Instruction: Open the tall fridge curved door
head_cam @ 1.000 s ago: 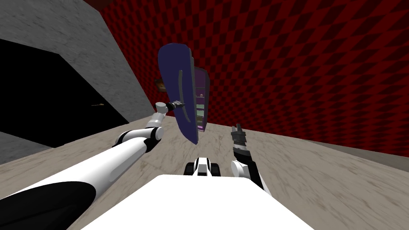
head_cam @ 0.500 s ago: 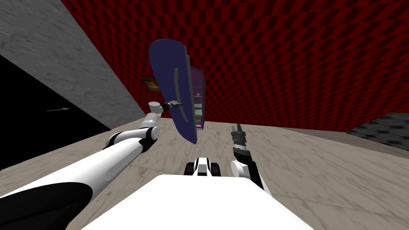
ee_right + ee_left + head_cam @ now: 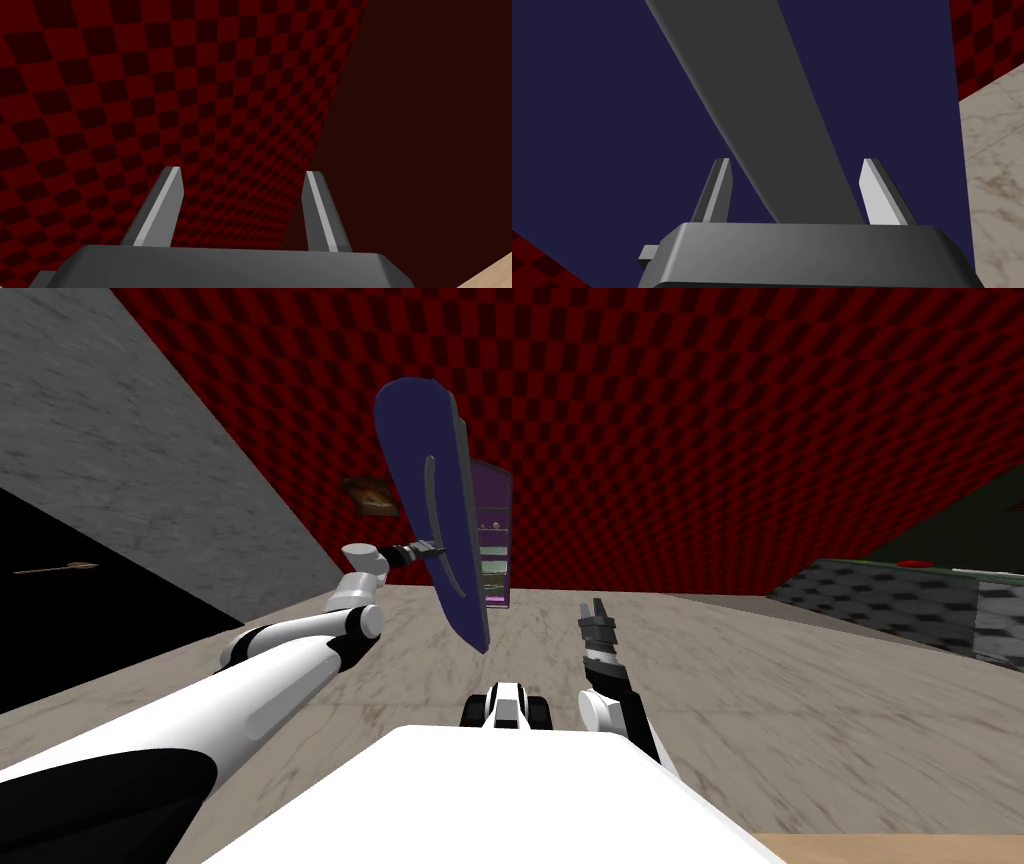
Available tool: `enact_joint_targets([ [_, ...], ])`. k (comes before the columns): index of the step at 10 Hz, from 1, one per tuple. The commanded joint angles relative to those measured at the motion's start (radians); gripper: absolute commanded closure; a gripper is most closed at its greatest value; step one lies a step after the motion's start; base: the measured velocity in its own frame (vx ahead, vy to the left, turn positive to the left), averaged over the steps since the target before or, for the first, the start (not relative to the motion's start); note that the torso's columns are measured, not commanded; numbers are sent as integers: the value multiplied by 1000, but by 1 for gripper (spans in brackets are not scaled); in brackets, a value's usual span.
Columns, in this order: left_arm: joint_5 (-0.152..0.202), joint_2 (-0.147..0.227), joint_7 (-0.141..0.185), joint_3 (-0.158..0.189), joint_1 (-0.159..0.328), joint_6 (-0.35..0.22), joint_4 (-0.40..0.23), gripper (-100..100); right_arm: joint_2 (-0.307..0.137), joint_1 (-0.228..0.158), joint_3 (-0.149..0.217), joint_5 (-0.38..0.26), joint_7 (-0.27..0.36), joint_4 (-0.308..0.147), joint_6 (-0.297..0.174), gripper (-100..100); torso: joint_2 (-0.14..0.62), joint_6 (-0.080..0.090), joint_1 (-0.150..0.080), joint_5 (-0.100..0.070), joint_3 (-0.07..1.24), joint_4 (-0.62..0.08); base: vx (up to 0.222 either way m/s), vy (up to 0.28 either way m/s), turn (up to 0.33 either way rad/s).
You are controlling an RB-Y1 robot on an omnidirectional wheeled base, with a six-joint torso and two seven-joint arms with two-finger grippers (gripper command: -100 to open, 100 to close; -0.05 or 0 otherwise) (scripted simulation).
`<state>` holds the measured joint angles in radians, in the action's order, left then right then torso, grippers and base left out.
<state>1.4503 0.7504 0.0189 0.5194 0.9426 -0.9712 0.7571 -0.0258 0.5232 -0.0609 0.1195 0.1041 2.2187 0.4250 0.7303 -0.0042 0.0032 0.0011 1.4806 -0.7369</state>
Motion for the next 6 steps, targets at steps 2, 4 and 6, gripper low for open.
enact_joint_targets([
  [2, 80, 87, -96, 71, -10, -100, -81, 100, 0, 0, 0, 0, 0, 0, 0, 0, 0, 4, 1, -2, 1, -1, -263, 270, -327],
  [4, 81, 86, -113, 70, 2, -103, -106, 100, 0, 0, 0, 0, 0, 0, 0, 0, 7, 1, -4, -1, -5, -1, -157, 147, -51],
  [6, 116, 93, -114, 66, -3, -172, -105, 100, 0, 1, 0, 0, 0, 0, 0, 0, 3, 6, -6, -4, -2, -1, -96, 232, 2],
])
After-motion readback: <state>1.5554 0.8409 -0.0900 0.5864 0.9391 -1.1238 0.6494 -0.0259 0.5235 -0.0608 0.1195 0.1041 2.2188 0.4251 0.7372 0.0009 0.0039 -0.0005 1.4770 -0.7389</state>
